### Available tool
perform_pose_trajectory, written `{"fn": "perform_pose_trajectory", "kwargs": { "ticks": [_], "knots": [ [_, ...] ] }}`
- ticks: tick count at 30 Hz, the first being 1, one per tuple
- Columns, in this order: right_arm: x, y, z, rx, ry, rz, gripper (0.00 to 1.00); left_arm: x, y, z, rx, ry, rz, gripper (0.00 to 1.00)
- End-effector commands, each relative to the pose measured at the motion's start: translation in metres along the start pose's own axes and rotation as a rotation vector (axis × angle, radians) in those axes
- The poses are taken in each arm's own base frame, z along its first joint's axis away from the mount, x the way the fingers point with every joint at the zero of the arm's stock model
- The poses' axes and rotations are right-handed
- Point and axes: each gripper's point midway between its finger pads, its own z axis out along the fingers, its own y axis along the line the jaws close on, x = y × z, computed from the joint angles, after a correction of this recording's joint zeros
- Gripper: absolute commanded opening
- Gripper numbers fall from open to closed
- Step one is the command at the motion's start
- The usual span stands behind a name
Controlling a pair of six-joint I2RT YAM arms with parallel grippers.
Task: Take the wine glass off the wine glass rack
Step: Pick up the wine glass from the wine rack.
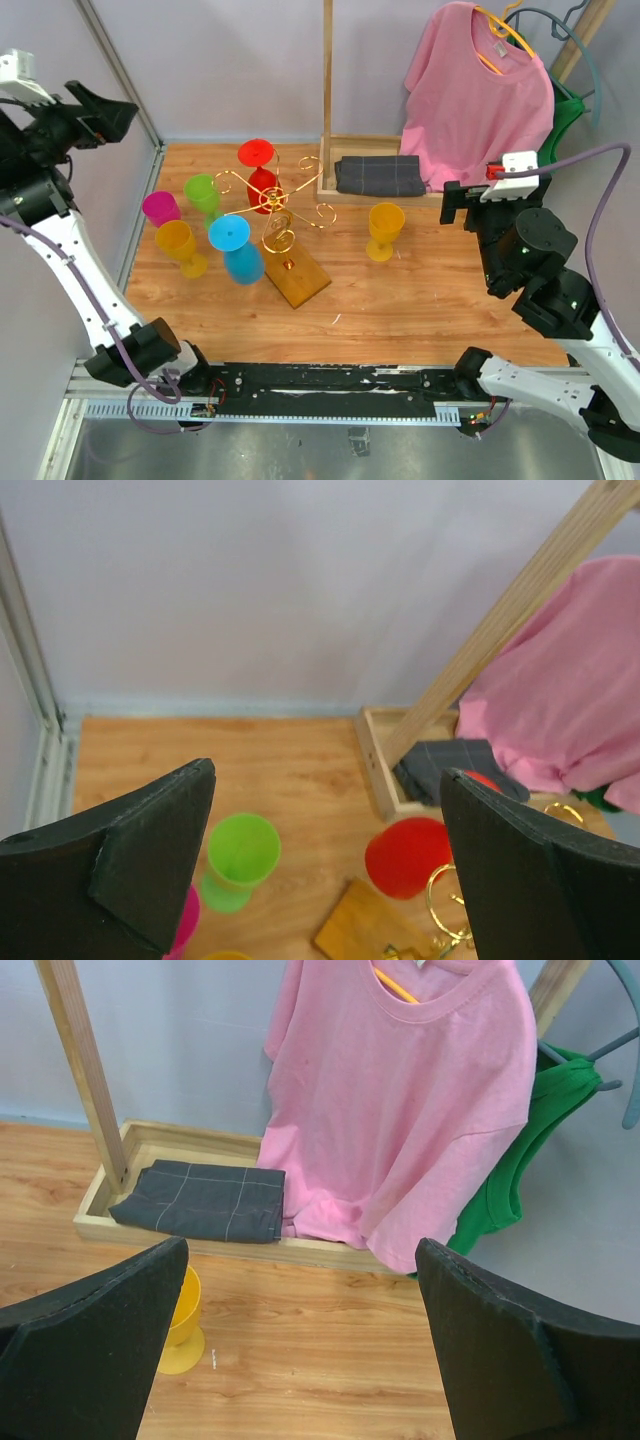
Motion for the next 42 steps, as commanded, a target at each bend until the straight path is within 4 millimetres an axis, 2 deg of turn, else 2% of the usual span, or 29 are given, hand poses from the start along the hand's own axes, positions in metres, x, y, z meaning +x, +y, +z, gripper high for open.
{"fn": "perform_pose_trajectory", "kwargs": {
  "ticks": [1, 6, 8, 14, 19, 26, 35, 42],
  "knots": [
    [-0.009, 0.002, -0.002, -0.014, -0.016, 0.038, 0.99, 0.057, 0.011, 0.003, -0.085, 0.164, -0.001, 0.99],
    [-0.009, 0.001, -0.003, -0.013, -0.014, 0.034, 0.98, 0.112, -0.009, -0.013, 0.000, 0.331, -0.113, 0.99],
    [-0.009, 0.000, -0.003, -0.010, -0.013, 0.029, 0.99, 0.126, -0.020, -0.022, 0.035, 0.375, -0.150, 0.98],
    [-0.006, -0.003, -0.004, -0.007, -0.007, 0.020, 0.99, 0.137, -0.052, -0.035, 0.163, 0.444, -0.273, 0.98],
    [-0.005, -0.010, -0.009, 0.003, -0.007, 0.022, 0.98, 0.150, -0.061, -0.045, 0.189, 0.503, -0.335, 0.97],
    [-0.001, -0.015, -0.012, 0.014, -0.003, 0.015, 0.98, 0.183, -0.075, -0.065, 0.239, 0.581, -0.400, 0.97],
    [0.002, -0.015, -0.012, 0.009, 0.000, 0.011, 0.98, 0.194, -0.100, -0.070, 0.395, 0.581, -0.504, 0.96],
    [0.008, -0.009, -0.011, -0.006, 0.010, 0.016, 0.98, 0.200, -0.115, -0.084, 0.405, 0.578, -0.519, 0.95]
  ]
}}
